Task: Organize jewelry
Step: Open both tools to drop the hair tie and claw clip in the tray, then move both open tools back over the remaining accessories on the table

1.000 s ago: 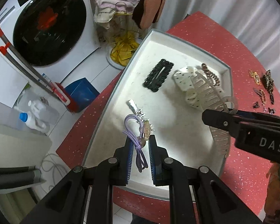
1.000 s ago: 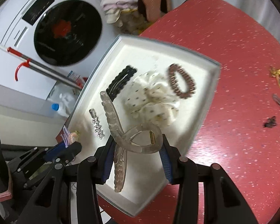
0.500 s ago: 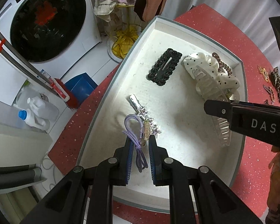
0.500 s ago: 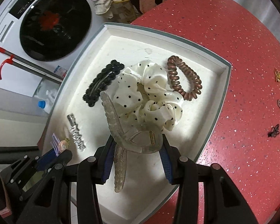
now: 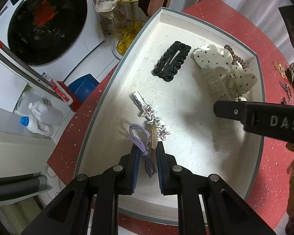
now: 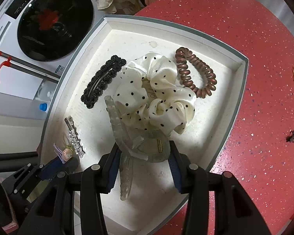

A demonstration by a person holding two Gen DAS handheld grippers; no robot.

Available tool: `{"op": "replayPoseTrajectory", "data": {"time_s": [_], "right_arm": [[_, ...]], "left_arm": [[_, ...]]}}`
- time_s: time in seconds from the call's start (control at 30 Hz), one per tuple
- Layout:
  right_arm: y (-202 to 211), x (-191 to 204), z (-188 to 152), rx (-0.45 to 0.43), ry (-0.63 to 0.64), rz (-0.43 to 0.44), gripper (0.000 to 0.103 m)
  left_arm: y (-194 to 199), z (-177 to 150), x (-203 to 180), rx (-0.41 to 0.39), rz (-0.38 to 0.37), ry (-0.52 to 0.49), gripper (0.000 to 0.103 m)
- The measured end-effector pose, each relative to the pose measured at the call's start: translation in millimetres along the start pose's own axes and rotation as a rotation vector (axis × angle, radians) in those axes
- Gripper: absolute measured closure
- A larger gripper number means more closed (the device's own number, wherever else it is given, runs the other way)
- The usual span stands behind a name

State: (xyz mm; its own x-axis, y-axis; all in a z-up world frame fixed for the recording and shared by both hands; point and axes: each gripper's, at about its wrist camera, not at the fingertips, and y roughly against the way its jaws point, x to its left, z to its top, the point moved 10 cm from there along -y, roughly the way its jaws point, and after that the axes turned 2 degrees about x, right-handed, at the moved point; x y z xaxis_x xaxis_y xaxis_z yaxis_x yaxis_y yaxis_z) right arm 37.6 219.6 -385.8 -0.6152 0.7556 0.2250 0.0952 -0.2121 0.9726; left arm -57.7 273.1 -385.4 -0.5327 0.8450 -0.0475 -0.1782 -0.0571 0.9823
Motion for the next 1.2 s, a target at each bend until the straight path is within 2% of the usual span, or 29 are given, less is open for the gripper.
{"op": "replayPoseTrajectory", "data": {"time_s": [0.1, 0.5, 0.53, 0.57, 0.6, 0.63, 0.7, 0.97, 1.2], "right_arm": [[0.9, -4.0, 1.5, 0.004, -0.027, 0.027, 0.043], [30.4, -8.1, -0.4, -0.027, -0.039, 0.085, 0.042], [34.4, -9.1, -0.4, -0.032, -0.041, 0.090, 0.042], [38.3, -10.5, -0.4, -0.038, -0.044, 0.094, 0.042], [42.1, -14.1, -1.3, -0.041, -0.046, 0.097, 0.042], [45.4, -15.5, -1.8, -0.046, -0.049, 0.102, 0.042], [54.0, -25.7, -4.5, -0.052, -0.053, 0.108, 0.042], [64.5, -22.5, -10.0, -0.082, -0.085, 0.115, 0.041], [75.8, -42.7, -15.4, -0.106, -0.131, 0.117, 0.023]], "left_arm": [[0.9, -0.4, -0.2, 0.004, 0.008, -0.003, 0.085], [8.4, -0.8, 3.8, 0.009, 0.033, -0.007, 0.085], [9.2, -0.4, 3.5, 0.008, 0.035, -0.010, 0.076], [9.8, -0.3, 3.6, 0.007, 0.040, -0.012, 0.061], [11.6, 0.1, 4.5, 0.002, 0.047, -0.007, 0.018], [15.7, 1.8, 6.2, -0.020, 0.058, 0.002, 0.000], [21.6, 5.6, 7.6, -0.052, 0.072, -0.007, 0.000], [22.9, 8.2, 7.2, -0.023, 0.078, -0.012, 0.000], [23.7, 9.6, 2.9, -0.012, 0.081, -0.026, 0.000]]}}
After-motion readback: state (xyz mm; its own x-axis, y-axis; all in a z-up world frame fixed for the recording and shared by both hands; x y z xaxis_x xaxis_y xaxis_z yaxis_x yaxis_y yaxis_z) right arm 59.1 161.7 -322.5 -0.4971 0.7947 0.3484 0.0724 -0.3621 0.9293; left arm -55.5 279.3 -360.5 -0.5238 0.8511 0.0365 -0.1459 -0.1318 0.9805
